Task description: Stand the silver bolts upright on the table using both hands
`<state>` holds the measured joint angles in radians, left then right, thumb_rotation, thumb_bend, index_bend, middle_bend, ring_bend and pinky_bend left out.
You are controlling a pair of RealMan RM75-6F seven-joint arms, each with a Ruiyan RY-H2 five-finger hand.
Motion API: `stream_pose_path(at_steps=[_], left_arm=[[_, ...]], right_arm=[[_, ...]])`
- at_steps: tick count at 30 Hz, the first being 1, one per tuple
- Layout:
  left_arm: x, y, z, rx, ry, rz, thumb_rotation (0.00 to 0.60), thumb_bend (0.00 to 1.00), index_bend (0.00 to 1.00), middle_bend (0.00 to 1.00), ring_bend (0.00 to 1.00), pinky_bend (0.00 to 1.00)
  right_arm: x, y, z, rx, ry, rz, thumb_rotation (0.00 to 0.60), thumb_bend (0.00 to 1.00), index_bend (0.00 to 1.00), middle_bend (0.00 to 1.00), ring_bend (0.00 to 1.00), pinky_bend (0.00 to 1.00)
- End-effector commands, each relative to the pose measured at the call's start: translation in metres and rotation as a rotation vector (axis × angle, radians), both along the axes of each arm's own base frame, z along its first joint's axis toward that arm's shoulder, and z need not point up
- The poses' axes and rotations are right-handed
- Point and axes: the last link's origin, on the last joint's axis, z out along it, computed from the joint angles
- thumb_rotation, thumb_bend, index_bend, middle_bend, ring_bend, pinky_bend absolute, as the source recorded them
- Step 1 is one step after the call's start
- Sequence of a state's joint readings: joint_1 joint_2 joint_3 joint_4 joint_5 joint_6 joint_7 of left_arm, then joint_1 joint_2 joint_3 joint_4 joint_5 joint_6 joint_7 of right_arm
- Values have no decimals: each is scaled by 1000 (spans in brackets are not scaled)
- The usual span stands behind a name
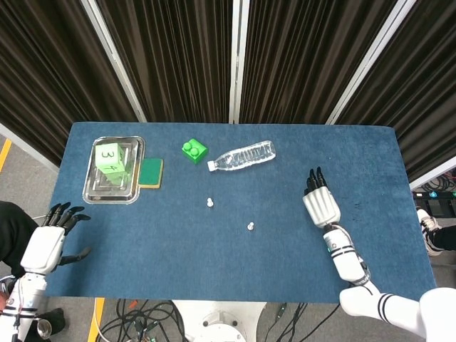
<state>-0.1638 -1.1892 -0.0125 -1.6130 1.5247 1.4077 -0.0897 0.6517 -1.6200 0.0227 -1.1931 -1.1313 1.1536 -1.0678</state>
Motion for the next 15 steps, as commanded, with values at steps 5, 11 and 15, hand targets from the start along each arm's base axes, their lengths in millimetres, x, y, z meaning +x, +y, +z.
stream_pose_path(at_steps=[5, 11, 15], left_arm=[[1, 4, 3, 19, 8, -1, 600, 176, 289, 151, 40, 0], [-2, 10, 8, 62, 8, 16, 600, 176, 289, 151, 41, 0], [-3, 13, 12, 104, 19, 21, 600, 176, 289, 151, 41, 0]], right_arm=[[5, 5, 16, -27, -174, -56, 600, 349, 282, 179, 0, 0], [10, 16, 72, -106, -689, -144, 600, 189, 220, 189, 0, 0], [-2, 36, 117, -133, -885, -144, 600, 176, 219, 202, 0, 0]])
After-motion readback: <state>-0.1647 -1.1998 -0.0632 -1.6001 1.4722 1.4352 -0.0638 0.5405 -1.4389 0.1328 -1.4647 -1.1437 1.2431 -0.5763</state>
